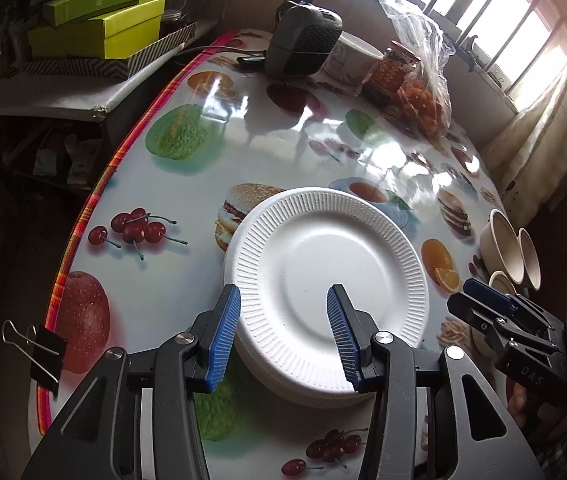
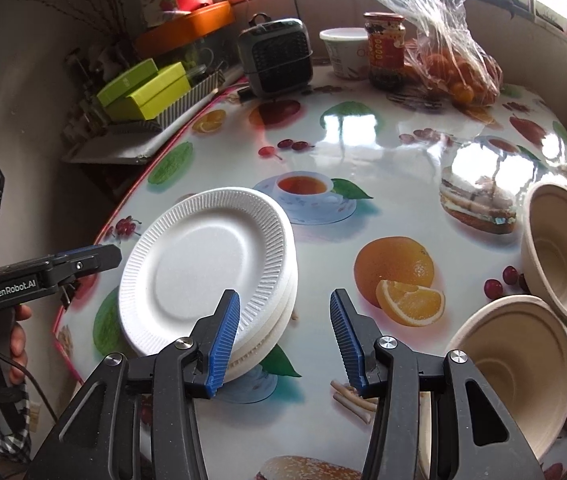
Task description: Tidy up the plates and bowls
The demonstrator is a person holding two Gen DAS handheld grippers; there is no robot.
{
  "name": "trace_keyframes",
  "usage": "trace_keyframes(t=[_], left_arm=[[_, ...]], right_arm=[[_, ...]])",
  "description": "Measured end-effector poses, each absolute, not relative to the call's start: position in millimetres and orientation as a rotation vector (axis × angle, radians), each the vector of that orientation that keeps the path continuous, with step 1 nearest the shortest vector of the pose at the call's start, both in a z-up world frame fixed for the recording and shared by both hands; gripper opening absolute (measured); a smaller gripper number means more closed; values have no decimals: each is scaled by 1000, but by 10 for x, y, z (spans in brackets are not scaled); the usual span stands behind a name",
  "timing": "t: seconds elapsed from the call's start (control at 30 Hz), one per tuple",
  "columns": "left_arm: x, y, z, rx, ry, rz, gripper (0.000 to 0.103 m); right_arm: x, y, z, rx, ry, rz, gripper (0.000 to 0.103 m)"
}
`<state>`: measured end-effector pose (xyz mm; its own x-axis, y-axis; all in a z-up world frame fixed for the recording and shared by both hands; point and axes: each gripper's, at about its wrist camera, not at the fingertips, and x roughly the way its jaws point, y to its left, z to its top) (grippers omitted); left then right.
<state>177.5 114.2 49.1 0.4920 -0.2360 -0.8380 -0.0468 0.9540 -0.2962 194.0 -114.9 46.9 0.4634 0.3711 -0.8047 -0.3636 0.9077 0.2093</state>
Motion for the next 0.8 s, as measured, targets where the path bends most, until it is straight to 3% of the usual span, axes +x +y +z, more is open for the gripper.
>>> trace_keyframes(t=[0.8], left_arm=[[1950,-97,776,-163,1023,-319,47]], right_arm=[[1615,-2325,775,139,866,178,53]])
